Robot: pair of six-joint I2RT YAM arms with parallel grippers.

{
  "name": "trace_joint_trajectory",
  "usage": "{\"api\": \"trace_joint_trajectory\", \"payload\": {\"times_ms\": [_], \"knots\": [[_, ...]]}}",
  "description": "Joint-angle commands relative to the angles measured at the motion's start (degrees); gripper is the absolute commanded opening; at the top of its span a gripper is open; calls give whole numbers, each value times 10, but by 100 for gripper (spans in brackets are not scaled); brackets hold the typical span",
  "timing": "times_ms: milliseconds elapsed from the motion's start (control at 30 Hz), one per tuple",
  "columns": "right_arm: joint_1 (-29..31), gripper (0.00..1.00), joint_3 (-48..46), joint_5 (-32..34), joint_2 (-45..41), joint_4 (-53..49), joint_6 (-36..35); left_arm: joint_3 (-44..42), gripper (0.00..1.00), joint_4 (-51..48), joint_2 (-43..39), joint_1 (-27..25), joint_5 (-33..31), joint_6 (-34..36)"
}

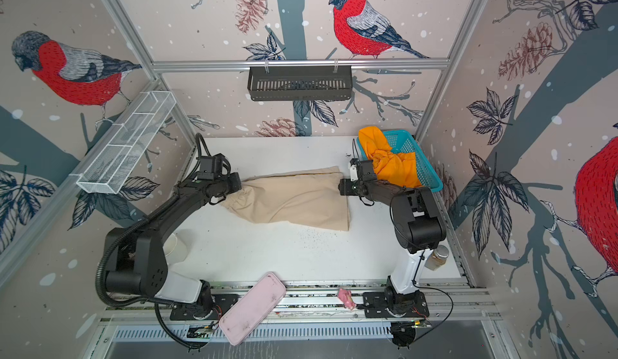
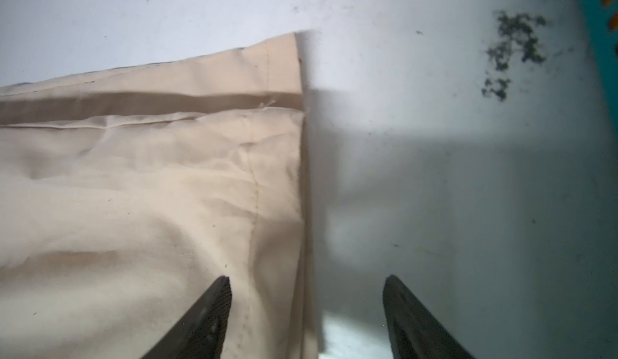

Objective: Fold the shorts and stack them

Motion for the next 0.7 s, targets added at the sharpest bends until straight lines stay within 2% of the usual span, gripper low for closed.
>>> {"api": "trace_joint_trajectory", "payload": {"times_ms": [0,133,300,500,667], "knots": [[20,77,5,70,-14,-23,-26,-13,0,7,3,3,-25,-7],[22,83,-11,73,-17,-5,-8,-25,0,33,5,2,-18,-12],[-16,82,-33,-18,-25,57,20,-44,0,34,5,6,-43,-19],[-27,81,13,-92,-3,88,16,-77,0,63,-12,9,-39,-17],[-25,81,110,-58,61,48,13,-84,0,67,-5,9,-35,-15]]}}
